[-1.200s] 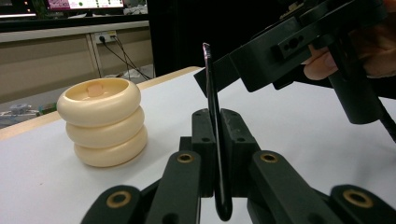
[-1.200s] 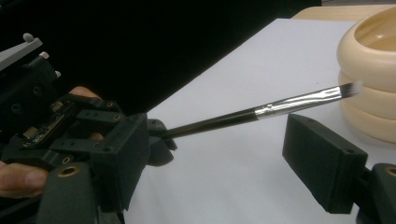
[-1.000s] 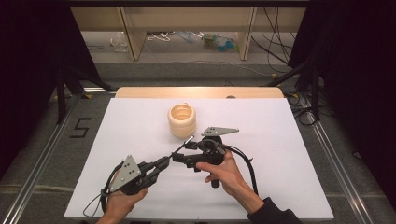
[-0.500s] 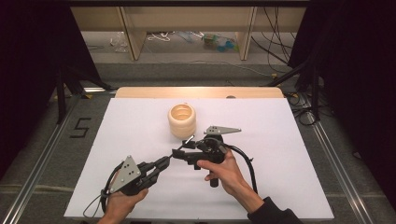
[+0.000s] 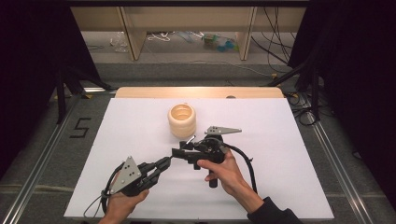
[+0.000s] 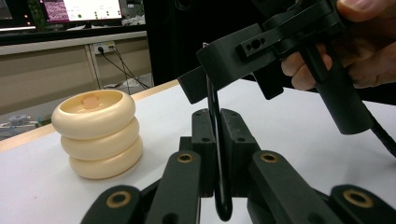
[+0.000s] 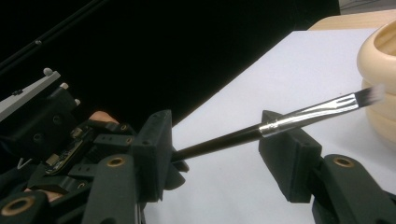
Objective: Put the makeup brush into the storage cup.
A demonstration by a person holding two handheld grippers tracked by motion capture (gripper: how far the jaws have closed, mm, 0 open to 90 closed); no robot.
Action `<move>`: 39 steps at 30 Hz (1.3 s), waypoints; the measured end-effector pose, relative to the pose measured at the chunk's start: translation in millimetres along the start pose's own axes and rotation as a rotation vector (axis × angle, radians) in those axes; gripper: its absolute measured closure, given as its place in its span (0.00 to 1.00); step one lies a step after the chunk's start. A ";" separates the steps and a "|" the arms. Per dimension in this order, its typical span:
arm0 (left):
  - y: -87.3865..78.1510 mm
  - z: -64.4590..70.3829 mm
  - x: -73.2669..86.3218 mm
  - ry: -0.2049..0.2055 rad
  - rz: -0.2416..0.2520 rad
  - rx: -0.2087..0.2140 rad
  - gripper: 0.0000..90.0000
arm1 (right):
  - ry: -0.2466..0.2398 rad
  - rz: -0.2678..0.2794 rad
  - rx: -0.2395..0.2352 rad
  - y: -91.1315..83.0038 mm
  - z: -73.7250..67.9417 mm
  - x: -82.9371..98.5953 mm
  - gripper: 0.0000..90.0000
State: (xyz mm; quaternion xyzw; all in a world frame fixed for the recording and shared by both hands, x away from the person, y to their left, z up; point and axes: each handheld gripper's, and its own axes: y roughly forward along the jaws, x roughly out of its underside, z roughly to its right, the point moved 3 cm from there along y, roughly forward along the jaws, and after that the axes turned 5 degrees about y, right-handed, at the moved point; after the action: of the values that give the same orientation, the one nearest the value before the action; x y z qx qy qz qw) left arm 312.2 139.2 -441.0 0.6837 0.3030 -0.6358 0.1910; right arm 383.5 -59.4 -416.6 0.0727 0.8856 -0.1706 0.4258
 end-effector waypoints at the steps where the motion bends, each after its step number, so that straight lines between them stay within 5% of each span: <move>1: -0.1 0.1 0.0 -0.001 0.000 0.001 0.94 | 0.003 0.004 -0.001 0.2 0.5 0.2 0.53; 19: 0.8 0.4 0.2 -0.001 0.008 0.009 0.94 | 0.056 0.028 -0.039 -2.8 2.2 -0.3 0.72; 28: 1.7 0.3 1.9 -0.002 0.001 0.023 0.93 | 0.062 0.077 -0.139 -5.1 -7.8 -4.5 0.90; 31: 2.6 -1.3 3.4 -0.012 -0.004 0.029 0.90 | 0.056 0.079 -0.169 -4.9 -12.6 -4.7 0.95; 39: 4.5 -2.8 6.3 -0.019 -0.041 0.032 0.67 | 0.012 0.063 -0.132 -7.9 -12.9 -6.1 0.95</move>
State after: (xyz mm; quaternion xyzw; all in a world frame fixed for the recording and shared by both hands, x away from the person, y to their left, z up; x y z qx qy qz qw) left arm 317.3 138.7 -447.5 0.6741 0.3049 -0.6510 0.1699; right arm 375.7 -61.9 -402.4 0.0733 0.8947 -0.0980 0.4296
